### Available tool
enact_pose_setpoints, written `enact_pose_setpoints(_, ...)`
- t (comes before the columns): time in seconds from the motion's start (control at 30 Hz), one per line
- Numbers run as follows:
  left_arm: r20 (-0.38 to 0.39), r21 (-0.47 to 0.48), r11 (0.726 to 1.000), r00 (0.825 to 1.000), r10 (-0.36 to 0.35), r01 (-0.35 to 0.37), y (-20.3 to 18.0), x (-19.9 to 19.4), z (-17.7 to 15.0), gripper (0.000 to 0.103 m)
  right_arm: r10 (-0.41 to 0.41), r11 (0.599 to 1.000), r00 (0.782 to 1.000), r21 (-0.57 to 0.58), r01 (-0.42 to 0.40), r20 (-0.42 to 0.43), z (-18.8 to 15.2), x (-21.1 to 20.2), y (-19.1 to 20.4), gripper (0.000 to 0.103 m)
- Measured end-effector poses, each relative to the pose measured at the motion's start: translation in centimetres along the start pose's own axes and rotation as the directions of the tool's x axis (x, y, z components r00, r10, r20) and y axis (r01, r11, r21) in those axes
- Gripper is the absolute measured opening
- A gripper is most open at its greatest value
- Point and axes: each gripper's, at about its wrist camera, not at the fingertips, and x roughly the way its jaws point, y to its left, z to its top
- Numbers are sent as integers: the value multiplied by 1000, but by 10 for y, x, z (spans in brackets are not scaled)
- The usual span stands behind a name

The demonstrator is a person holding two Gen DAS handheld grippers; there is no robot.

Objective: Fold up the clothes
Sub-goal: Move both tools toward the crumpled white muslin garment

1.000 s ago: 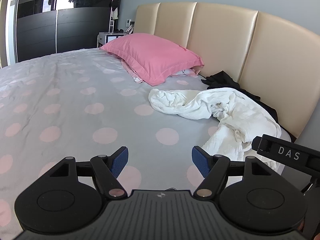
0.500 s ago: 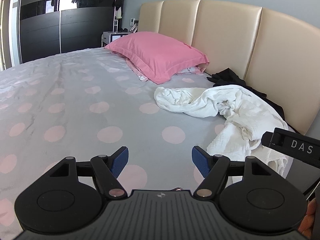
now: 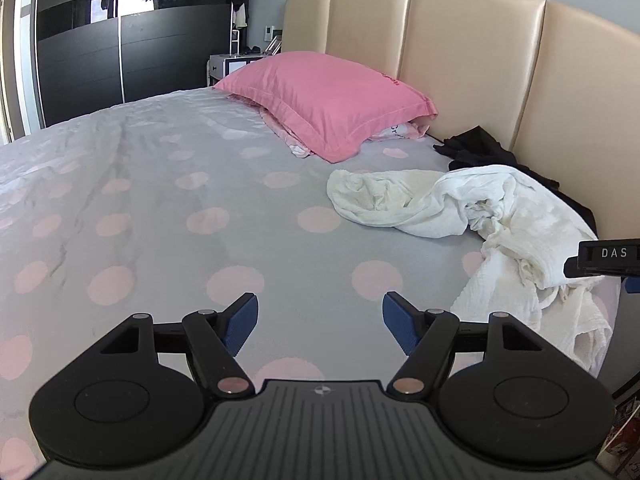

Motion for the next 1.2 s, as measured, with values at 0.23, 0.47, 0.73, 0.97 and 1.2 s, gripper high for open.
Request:
enact_pose_setpoints(0.23,-91,35,997,993,74,-71,12,45,0,68,-98,995,995,-33,96,-35,21,65,0,92)
enact_pose_setpoints(0.47,-182,31,995,978,100,-96,29,85,-12,68,-148,980,989,-133,147,-1,25,104,13,65)
enact_pose_setpoints(0.73,-209,30,996,974,88,-84,37,92,-15,67,-160,977,987,-138,160,12,32,111,14,13)
enact_pose_setpoints(0.97,-195,54,993,975,110,-102,50,69,-11,66,-32,971,990,-231,62,134,42,42,52,10)
enact_pose_setpoints(1.2,-166,23,990,976,143,-141,82,21,-5,60,232,922,969,-337,-191,86,25,-41,123,9)
